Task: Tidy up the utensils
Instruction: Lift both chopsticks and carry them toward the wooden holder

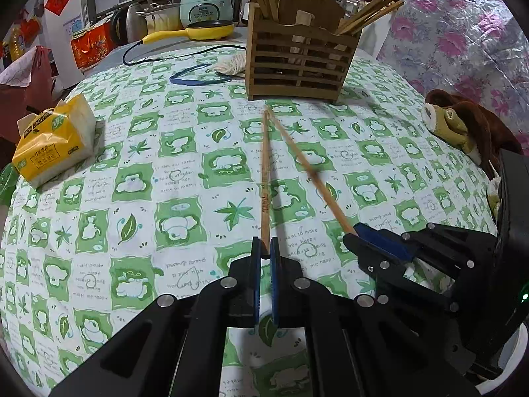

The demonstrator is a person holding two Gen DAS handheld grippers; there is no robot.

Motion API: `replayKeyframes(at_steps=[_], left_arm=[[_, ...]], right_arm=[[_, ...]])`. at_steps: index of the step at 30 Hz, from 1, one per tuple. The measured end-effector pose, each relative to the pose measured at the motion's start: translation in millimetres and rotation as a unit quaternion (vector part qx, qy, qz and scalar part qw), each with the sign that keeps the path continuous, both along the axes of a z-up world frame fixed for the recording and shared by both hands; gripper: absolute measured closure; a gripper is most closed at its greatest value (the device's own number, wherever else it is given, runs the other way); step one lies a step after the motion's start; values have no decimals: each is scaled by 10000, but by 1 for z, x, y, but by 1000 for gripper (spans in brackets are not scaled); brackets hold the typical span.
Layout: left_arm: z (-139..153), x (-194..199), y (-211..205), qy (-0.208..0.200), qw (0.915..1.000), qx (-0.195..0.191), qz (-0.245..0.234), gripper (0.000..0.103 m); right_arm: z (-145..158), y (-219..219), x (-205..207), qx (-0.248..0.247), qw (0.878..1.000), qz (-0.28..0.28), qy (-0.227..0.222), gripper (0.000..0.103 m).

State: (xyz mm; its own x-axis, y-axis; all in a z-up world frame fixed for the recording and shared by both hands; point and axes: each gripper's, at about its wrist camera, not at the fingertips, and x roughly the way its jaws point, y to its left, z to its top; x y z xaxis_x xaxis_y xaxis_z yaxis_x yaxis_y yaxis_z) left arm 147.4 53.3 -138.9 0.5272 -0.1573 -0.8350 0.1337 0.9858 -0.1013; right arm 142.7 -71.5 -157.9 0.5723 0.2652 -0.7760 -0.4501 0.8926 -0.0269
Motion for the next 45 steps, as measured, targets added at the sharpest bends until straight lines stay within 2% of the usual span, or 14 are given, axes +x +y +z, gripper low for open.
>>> replayKeyframes(at_steps=[3,10,16,25,32,45], left_arm=[[1,0,0,-23,10000,5,-13,97],[10,-2,-1,-152,9998,62,-73,97],[27,-4,-3,-347,9993,107,-129,97],[48,-6,-5,-599,9979,195,-161,97],[77,-2,-2,-848,9962,131,-159,97],[114,15,-8,-1137,9928,250,-293,97]], right_arm=[[2,-12,3,228,9994,-105,220,96],[20,-48,3,628,9970,-389,235,96],[47,-68,5,906,9944,-548,-25,96],[78,-81,3,1090,9915,-610,-362,96],[104,-90,1,1191,9887,-617,-663,96],[144,-91,12,1312,9838,-508,-1111,96]])
